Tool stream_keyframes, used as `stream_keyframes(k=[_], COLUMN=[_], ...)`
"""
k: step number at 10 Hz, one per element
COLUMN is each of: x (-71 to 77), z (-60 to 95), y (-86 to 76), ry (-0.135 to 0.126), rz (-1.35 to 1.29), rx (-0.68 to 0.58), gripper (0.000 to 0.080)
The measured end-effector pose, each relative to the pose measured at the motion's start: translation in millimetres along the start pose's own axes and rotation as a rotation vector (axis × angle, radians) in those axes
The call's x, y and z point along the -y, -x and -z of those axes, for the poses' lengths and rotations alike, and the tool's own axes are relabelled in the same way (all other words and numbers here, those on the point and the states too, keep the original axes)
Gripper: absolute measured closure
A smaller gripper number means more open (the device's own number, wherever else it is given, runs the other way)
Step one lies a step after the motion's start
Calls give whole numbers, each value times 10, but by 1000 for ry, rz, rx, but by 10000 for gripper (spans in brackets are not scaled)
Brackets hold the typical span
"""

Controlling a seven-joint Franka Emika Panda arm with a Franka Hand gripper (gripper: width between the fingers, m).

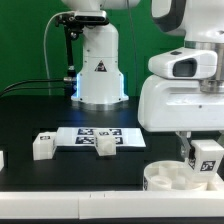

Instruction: Assemble stool

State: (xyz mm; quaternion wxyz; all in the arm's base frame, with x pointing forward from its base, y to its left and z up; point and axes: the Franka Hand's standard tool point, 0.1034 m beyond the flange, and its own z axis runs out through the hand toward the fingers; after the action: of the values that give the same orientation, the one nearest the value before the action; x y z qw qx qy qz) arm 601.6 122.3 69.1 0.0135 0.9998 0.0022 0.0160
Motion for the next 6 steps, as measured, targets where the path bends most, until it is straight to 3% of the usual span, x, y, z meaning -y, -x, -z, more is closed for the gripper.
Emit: stream_keyframes(k=[2,6], x=[-32,-60], z=[-20,-23], y=[31,35], ry=[-43,-48], rz=[-425,-685], rx=[-2,10], gripper=[465,465])
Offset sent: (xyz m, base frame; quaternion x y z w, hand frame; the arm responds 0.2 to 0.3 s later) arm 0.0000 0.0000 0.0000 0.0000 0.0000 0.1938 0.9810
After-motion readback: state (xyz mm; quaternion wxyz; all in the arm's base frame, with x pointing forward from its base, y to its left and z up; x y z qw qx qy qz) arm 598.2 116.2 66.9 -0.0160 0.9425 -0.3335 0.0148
